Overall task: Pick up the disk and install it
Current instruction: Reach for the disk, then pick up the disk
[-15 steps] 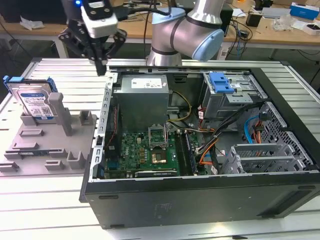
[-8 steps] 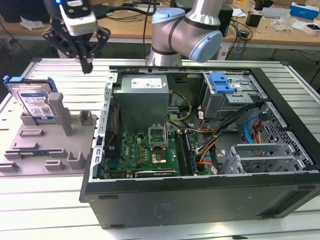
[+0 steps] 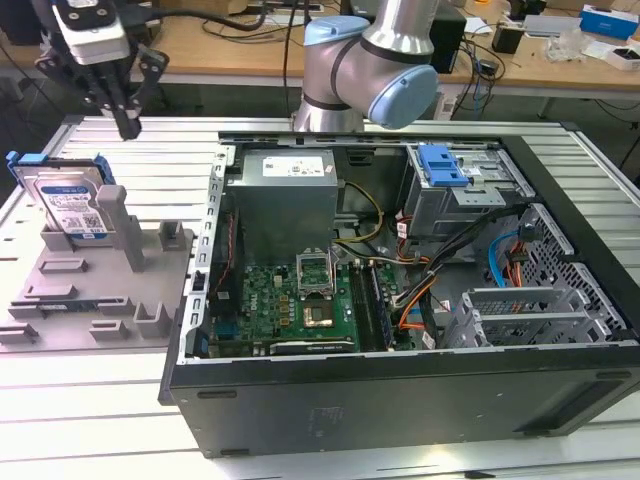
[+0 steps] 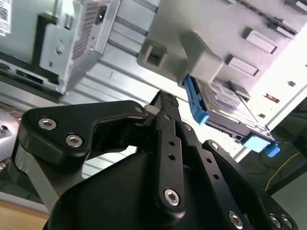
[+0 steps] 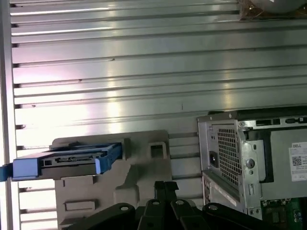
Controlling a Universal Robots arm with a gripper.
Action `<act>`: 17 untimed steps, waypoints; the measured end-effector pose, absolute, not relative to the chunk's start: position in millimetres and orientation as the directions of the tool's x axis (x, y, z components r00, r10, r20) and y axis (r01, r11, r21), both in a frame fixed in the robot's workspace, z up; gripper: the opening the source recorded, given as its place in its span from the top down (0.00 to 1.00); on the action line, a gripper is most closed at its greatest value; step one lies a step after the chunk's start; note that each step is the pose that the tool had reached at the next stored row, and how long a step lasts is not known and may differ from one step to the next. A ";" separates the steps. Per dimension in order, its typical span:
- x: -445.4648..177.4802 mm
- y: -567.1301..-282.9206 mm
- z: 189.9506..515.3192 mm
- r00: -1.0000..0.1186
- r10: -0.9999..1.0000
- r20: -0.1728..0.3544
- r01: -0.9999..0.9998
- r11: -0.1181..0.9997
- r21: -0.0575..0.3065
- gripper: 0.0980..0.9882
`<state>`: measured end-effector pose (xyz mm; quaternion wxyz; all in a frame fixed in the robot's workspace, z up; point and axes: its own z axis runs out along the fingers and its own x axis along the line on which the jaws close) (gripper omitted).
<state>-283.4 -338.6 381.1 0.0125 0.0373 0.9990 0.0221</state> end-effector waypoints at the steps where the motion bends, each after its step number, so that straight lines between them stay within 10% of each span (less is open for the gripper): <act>1: -288.2 -336.6 380.7 -0.997 0.075 -0.023 0.074 0.996 0.045 0.99; 17: -341.6 -315.6 375.9 -0.997 0.075 -0.022 0.074 0.996 0.045 0.99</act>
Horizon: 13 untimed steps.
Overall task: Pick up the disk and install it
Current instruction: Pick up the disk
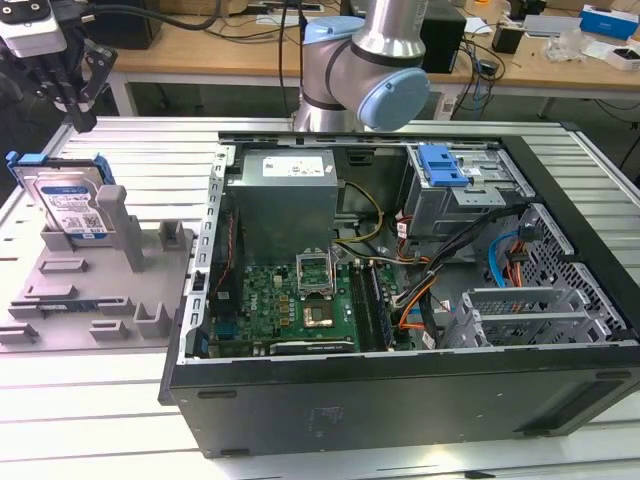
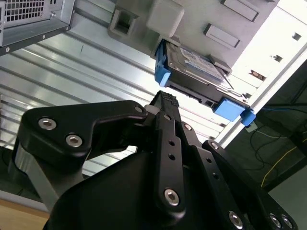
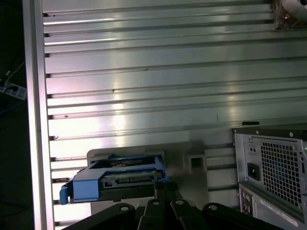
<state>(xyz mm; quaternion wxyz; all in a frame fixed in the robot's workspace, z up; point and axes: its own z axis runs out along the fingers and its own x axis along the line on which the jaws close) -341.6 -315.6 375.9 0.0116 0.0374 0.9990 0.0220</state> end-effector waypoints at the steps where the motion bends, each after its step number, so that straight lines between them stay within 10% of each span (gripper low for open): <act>1: -341.6 -315.6 375.9 -0.997 0.075 -0.022 0.074 0.996 0.045 0.99; 13: -341.6 -315.5 374.5 -0.999 -0.032 -0.022 -0.033 0.998 0.045 0.99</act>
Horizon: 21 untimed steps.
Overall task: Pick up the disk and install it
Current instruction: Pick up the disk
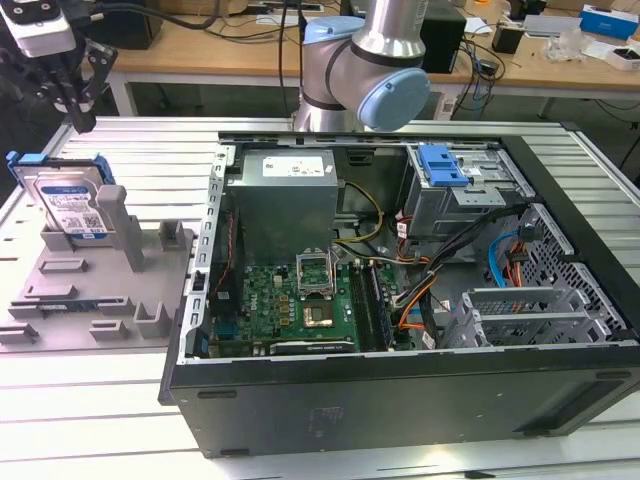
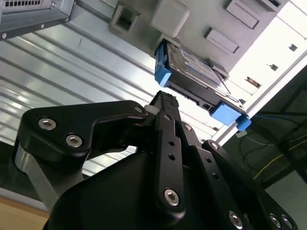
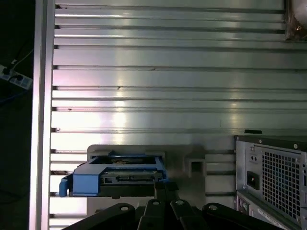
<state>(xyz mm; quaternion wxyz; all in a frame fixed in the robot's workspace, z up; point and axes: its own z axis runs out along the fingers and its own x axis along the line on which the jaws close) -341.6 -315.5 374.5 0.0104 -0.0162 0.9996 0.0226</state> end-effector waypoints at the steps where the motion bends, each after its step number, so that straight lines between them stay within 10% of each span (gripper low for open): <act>1: -341.6 -315.5 374.2 -0.999 -0.049 -0.022 -0.050 0.998 0.045 0.99; 9: -341.6 -315.5 370.1 -0.953 -0.302 -0.021 -0.303 0.952 0.045 0.98; 15: -341.6 -315.5 370.0 -0.891 -0.453 -0.021 -0.454 0.890 0.045 0.58; 21: -341.6 -315.3 369.8 -0.822 -0.569 -0.021 -0.570 0.821 0.042 0.50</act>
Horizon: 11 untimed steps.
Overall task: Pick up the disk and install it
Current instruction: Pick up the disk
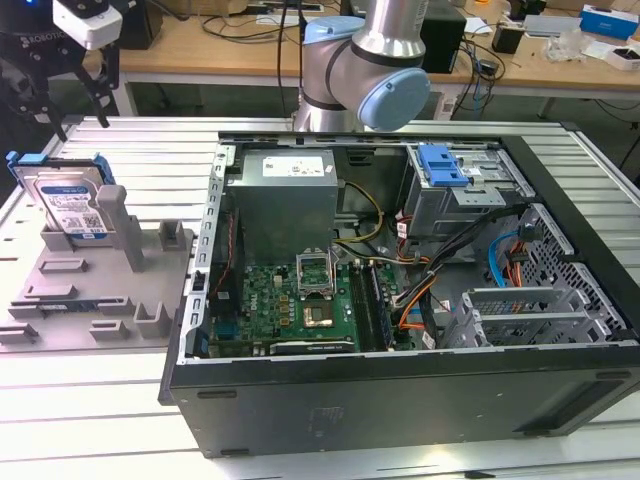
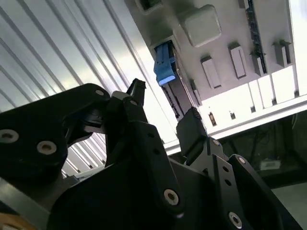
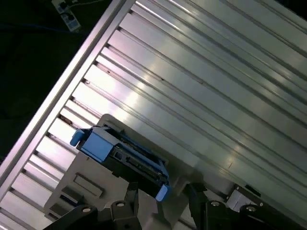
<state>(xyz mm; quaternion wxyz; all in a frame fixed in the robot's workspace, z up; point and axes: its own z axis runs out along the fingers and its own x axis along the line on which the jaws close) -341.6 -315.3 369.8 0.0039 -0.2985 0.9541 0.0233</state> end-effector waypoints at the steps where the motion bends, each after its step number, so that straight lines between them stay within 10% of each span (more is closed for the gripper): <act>1: -341.6 -315.2 369.7 -0.807 -0.590 -0.022 -0.590 0.806 0.042 0.50; 11: -341.6 -315.3 368.7 -0.647 -0.763 -0.014 -0.763 0.646 0.035 0.50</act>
